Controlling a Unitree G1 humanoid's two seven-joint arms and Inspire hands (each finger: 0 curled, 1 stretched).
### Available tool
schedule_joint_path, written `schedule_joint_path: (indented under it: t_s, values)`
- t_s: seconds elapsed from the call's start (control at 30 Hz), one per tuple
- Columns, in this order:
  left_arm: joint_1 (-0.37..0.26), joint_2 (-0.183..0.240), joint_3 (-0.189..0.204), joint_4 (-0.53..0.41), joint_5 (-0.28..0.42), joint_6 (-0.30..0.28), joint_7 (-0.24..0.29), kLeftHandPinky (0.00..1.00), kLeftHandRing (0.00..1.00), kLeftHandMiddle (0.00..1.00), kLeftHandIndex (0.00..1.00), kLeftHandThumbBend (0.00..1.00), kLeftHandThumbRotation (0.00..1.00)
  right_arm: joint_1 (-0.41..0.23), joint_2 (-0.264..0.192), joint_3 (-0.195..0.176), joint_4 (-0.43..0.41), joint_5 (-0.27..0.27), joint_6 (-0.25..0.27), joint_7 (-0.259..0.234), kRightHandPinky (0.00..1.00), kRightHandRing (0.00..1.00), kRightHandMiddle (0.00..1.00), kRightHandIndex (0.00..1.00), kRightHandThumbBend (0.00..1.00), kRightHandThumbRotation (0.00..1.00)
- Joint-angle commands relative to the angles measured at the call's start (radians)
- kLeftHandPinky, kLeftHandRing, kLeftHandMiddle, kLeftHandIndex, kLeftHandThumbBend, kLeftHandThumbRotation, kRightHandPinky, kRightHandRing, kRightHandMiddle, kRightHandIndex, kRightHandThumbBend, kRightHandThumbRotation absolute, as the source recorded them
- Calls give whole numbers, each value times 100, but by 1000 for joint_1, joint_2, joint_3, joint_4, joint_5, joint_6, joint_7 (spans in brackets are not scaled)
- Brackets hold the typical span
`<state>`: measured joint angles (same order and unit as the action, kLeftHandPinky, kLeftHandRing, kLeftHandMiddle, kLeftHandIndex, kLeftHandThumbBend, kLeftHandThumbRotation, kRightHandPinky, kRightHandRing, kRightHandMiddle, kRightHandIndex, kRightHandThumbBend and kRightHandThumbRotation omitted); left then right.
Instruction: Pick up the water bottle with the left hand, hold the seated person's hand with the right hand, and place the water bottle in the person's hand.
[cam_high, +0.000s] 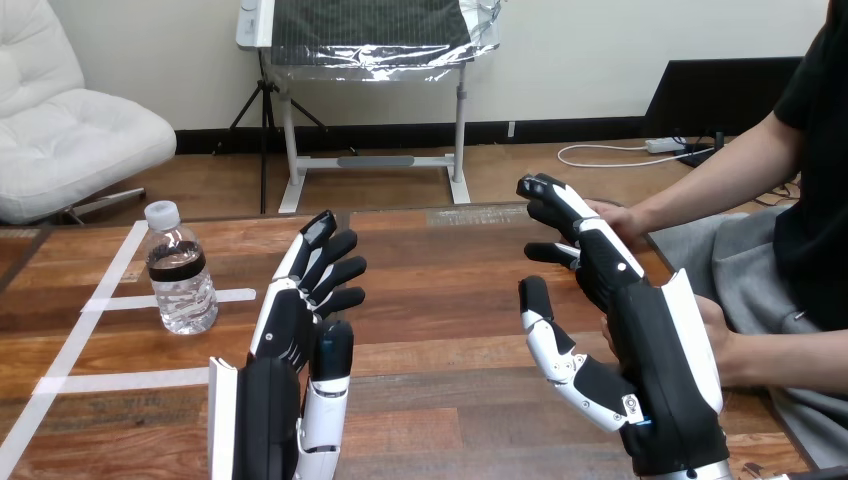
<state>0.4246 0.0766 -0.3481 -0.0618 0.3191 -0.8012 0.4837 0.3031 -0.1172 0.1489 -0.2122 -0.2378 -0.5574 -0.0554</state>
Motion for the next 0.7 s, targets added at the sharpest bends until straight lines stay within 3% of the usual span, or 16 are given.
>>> schedule_joint_path:
  t_s: [0.0, 0.47, 0.67]
  values:
    - [-28, -117, -2, -25, 4, -4, 13, 71, 79, 84, 88, 39, 100, -57, 8, -10, -10, 11, -6, 5, 77, 89, 93, 86, 11, 0]
    - [-23, -116, 6, -39, 19, 6, 35, 71, 79, 84, 88, 42, 100, -59, 9, -11, -11, 3, -6, 5, 76, 88, 93, 86, 10, 0]
    - [-31, -120, 31, -47, 33, 0, 62, 71, 79, 83, 87, 42, 100, -63, 11, -9, -4, 6, -10, 5, 76, 88, 93, 86, 10, 0]
